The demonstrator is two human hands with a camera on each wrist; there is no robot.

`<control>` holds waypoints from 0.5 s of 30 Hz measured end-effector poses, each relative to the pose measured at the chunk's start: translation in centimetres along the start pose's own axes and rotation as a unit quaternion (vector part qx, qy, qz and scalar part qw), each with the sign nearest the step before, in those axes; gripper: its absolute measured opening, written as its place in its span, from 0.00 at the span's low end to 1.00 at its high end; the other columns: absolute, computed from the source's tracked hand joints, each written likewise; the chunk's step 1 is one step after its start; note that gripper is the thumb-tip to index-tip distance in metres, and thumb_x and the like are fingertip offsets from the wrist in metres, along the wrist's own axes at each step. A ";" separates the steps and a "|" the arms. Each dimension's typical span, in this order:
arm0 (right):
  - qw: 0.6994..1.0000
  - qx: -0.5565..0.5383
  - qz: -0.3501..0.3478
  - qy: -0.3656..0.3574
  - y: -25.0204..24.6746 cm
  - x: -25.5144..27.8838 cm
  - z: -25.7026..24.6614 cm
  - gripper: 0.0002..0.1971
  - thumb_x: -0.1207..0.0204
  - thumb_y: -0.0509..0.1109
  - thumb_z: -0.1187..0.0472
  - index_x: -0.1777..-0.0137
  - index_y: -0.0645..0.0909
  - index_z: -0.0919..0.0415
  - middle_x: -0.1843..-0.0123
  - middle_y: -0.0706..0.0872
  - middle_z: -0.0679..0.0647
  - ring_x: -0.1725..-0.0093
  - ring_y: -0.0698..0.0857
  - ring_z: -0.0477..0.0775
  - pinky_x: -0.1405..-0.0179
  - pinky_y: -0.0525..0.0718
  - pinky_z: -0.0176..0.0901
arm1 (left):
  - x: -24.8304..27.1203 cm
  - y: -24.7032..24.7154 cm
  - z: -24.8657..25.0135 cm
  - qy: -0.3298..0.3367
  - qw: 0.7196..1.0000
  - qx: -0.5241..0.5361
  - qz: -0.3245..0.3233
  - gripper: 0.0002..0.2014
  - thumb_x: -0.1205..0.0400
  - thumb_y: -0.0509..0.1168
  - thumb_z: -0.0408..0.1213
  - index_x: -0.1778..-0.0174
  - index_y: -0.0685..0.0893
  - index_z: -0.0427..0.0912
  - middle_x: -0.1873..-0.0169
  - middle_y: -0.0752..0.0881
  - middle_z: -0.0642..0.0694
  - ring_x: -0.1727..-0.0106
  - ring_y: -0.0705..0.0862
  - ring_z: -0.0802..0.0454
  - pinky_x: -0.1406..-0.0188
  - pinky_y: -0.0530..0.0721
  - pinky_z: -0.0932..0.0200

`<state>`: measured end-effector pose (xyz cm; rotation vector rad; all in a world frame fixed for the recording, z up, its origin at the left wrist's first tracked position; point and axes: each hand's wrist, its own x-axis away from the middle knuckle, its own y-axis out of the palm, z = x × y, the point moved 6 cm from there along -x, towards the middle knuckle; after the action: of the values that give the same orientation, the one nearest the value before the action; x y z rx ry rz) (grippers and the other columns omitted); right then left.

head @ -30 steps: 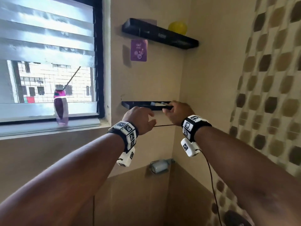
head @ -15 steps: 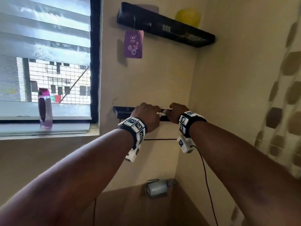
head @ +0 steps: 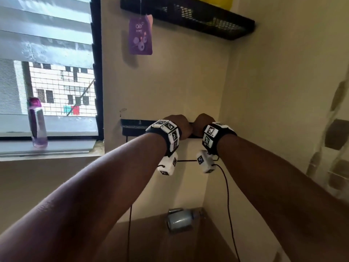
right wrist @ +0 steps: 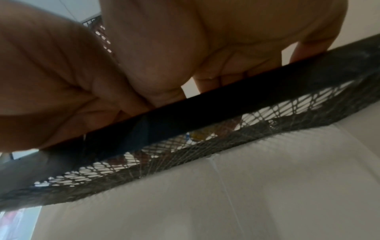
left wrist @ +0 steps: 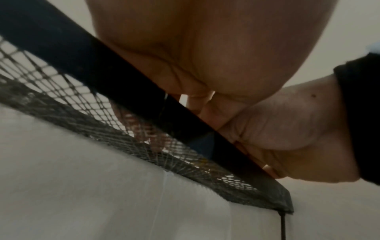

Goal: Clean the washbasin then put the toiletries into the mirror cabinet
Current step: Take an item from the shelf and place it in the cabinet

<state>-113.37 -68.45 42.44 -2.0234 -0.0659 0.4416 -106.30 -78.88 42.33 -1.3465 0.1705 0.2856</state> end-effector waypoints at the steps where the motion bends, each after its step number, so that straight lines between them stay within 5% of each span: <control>1: 1.000 0.012 0.003 -0.001 0.0 0.2 -0.2 0.21 0.21 0.73 0.49 0.44 0.85 0.70 0.41 0.88 0.65 0.43 0.87 0.64 0.57 0.75 0.44 | -0.1 -0.1 0.0 0.002 1.000 0.006 0.007 0.19 0.17 0.58 0.54 0.45 0.85 0.44 0.40 0.88 0.39 0.49 0.84 0.39 0.49 0.81 0.53; 3: 1.000 0.016 0.014 0.001 0.0 0.4 0.1 0.18 0.20 0.70 0.55 0.37 0.84 0.67 0.36 0.86 0.64 0.37 0.85 0.64 0.54 0.75 0.43 | -0.3 -0.5 -0.2 0.011 0.998 0.034 0.046 0.22 0.18 0.61 0.54 0.32 0.83 0.48 0.29 0.84 0.44 0.35 0.84 0.41 0.37 0.81 0.53; 5: 0.999 0.016 0.028 -0.016 -0.3 1.0 -0.2 0.14 0.20 0.68 0.58 0.40 0.84 0.64 0.36 0.85 0.63 0.36 0.84 0.64 0.52 0.74 0.42 | 0.2 -1.2 -0.3 0.031 0.990 0.095 0.100 0.25 0.20 0.66 0.47 0.25 0.77 0.55 0.23 0.79 0.52 0.27 0.81 0.46 0.34 0.78 0.59; 8: 0.999 0.017 0.027 -0.039 -0.9 1.6 -1.0 0.15 0.19 0.66 0.57 0.67 0.76 0.61 0.43 0.88 0.65 0.42 0.86 0.65 0.56 0.72 0.42 | 1.3 -2.7 0.6 0.073 0.973 0.139 0.171 0.23 0.20 0.68 0.40 0.27 0.78 0.57 0.30 0.84 0.47 0.33 0.84 0.43 0.46 0.73 0.61; 15: 0.974 -0.180 0.139 -0.015 -3.7 7.6 0.0 0.09 0.26 0.67 0.58 0.63 0.86 0.57 0.59 0.90 0.56 0.57 0.88 0.59 0.56 0.85 0.47 | 6.8 -3.7 2.3 0.175 0.933 0.232 0.214 0.34 0.25 0.67 0.31 0.21 0.71 0.52 0.39 0.85 0.41 0.41 0.84 0.39 0.48 0.82 0.50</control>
<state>-105.75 -64.91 43.57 -2.3958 0.1287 0.6757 -98.78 -76.68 44.37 -0.8665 0.7902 0.3416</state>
